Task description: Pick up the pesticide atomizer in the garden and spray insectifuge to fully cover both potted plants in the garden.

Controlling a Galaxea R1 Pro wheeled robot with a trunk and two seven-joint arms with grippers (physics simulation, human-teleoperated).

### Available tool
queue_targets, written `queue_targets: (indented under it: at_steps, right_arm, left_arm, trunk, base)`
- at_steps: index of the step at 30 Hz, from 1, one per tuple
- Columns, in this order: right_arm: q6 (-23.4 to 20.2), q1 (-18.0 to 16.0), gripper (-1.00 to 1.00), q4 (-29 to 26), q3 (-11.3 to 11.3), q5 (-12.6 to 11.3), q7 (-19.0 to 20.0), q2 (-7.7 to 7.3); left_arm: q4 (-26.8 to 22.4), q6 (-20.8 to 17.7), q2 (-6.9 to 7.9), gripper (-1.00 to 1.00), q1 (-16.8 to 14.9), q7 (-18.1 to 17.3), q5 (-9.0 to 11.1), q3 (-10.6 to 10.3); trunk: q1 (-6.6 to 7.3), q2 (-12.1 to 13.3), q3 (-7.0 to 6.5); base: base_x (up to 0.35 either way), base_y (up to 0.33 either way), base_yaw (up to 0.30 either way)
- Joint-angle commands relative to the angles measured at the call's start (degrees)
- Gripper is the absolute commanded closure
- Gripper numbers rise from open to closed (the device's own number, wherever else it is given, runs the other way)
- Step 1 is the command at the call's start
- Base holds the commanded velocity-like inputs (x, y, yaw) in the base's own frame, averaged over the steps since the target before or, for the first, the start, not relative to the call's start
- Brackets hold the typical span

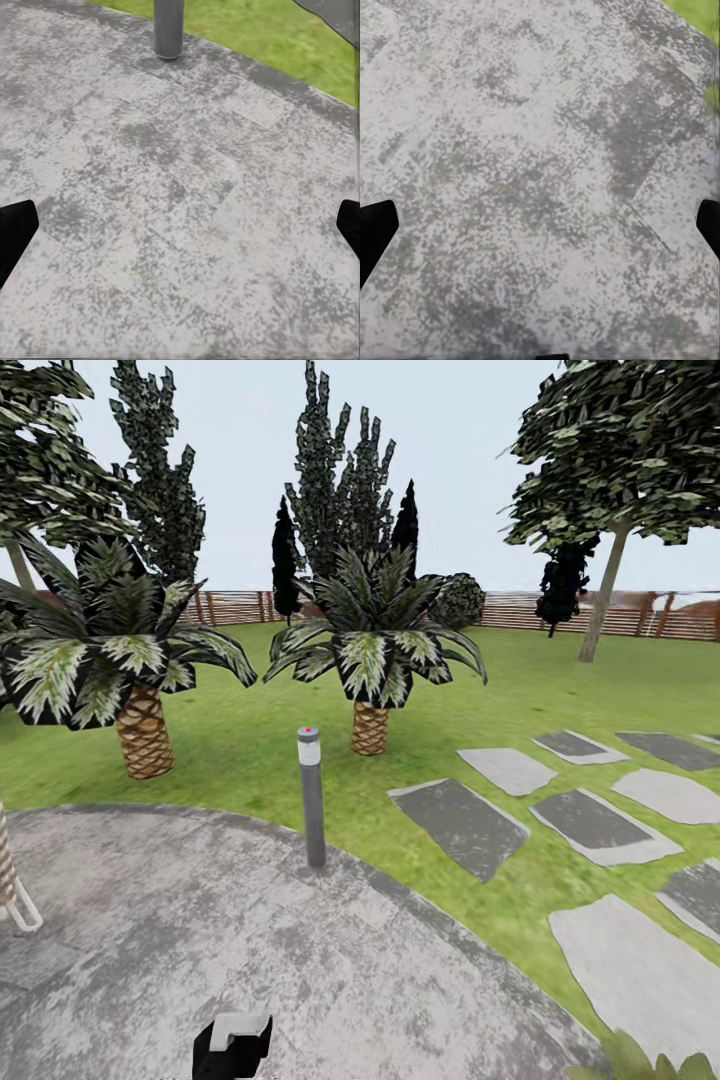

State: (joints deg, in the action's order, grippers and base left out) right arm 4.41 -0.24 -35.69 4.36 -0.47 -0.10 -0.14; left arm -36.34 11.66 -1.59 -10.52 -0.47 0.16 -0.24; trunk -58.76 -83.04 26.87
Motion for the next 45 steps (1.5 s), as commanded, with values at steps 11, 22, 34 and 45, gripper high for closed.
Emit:
queue_targets:
  at_steps: [11,22,34,45]
  right_arm:
    - [0.2,0.0,-1.0,0.1,3.9,0.0,0.2,0.05]
    - [0.2,0.0,-1.0,0.0,4.0,0.0,0.0,0.21]
    - [0.2,0.0,-1.0,0.1,4.0,0.0,0.0,0.28]
    - [0.2,0.0,-1.0,0.1,4.0,0.0,0.0,0.31]
  left_arm:
    - [0.0,0.2,0.01,-1.0,0.0,-0.1,0.0,0.0]
    - [0.0,0.2,0.01,-1.0,0.0,-0.1,0.0,0.0]
    - [0.0,0.2,0.01,-1.0,0.0,-0.1,0.0,-0.1]
    - [0.0,0.2,-0.33,-1.0,0.0,-0.1,0.0,-0.1]
  trunk:
    - [0.03,0.0,0.06]
    - [0.03,0.0,0.06]
    - [0.03,0.0,0.06]
    - [0.03,0.0,0.06]
  base:
    - [-0.27,0.205,-0.266]
    - [-0.101,0.064,-0.179]
    - [-0.021,0.0,-0.047]
    - [-0.18,0.0,-0.256]
